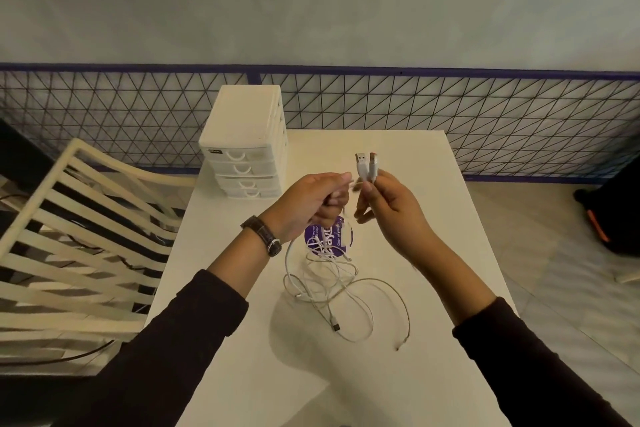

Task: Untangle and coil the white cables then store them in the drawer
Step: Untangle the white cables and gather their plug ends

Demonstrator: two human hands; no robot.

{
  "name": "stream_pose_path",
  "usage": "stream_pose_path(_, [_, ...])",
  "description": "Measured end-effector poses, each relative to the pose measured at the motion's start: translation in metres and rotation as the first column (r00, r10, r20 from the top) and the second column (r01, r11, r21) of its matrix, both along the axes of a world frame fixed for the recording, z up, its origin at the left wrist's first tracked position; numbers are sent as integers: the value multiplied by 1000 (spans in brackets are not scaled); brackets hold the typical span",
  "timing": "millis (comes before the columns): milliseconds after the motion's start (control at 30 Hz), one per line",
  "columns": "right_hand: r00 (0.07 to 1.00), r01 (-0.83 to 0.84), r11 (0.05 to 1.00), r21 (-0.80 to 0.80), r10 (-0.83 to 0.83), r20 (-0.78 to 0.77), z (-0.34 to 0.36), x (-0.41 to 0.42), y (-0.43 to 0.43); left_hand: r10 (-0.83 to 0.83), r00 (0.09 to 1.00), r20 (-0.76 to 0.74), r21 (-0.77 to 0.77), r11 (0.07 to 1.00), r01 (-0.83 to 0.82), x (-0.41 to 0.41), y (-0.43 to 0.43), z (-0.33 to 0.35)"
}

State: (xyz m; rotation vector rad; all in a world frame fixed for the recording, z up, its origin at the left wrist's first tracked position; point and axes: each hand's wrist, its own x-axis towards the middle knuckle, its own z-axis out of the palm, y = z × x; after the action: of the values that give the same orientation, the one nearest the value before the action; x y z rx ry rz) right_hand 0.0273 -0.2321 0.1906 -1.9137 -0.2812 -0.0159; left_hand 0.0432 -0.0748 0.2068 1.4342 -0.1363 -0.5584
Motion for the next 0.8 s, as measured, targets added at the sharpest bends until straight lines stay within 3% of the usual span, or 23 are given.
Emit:
stream_pose_path(133, [963,-121,965,231,170,-208,8,2,0,3,998,-62,-32,999,-5,0,5,4])
stream_pose_path(233, [955,-147,970,194,190,-228,7,5,0,-13,997,-70,-8,1000,13,1,7,4])
stream_pose_path(400, [991,91,996,-2,-91,-100,4,25,-19,-21,998,-59,62,998,25,8,22,-5])
stream_pose_path(600, [876,476,873,-107,-482,-30,2,46,-96,175,975,-135,-98,977,-189,18,92,-23])
stream_pose_path(800, [817,549,829,-108,-559,-142,-12,39,-135,420,887,-192,-104,890,-444,23,146,-46])
